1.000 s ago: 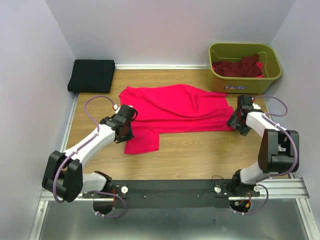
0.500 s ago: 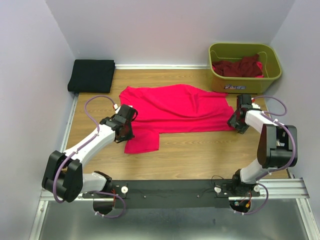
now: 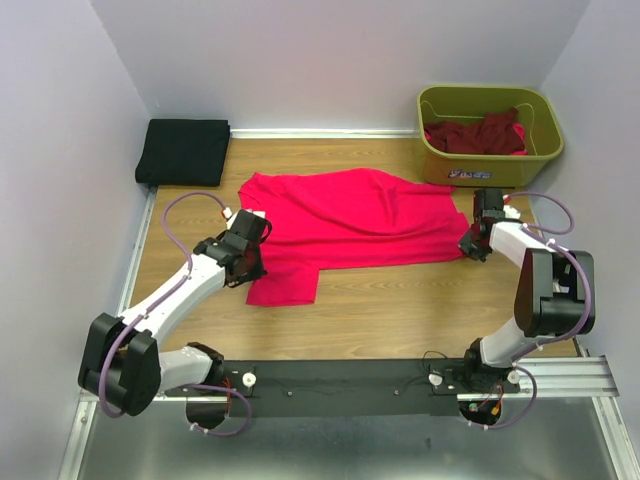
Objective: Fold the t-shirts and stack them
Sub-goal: Flatten the tshirt out, then fold the tshirt
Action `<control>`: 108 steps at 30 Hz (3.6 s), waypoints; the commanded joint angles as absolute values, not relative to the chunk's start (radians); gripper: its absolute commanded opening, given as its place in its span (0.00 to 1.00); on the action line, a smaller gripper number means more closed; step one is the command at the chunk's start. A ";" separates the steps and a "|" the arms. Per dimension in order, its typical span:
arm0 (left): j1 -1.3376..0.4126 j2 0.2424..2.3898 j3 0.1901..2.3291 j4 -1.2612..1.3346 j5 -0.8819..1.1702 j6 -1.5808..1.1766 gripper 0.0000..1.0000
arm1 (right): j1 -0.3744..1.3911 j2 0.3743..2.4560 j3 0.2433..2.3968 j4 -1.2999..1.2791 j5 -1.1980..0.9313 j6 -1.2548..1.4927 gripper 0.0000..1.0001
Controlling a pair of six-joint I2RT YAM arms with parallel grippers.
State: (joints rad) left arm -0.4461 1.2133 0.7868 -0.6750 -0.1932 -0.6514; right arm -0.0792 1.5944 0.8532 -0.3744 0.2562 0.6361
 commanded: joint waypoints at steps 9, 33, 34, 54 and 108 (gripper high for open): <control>-0.293 1.118 0.928 -0.643 -0.313 -0.618 0.00 | -0.086 1.459 0.940 -0.474 0.173 0.586 0.01; -0.089 0.864 1.848 -0.403 -0.707 -0.309 0.00 | -0.086 1.116 1.798 -0.600 -0.032 0.306 0.01; -0.103 0.855 1.870 -0.402 -0.721 -0.295 0.00 | -0.086 1.091 1.798 -0.601 -0.025 0.296 0.01; -0.233 0.913 1.260 -0.144 -0.479 -0.144 0.00 | -0.040 1.166 1.501 -0.615 -0.163 0.135 0.01; -0.121 1.577 1.373 -0.584 0.184 -0.549 0.01 | -0.069 1.726 1.313 -0.293 0.052 0.112 0.01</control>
State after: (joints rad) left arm -0.1265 1.6279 1.3952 -0.5468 0.0925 -0.5152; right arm -0.0559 1.7531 1.2690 -0.2565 0.0101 0.1120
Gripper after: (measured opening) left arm 0.006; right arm 0.011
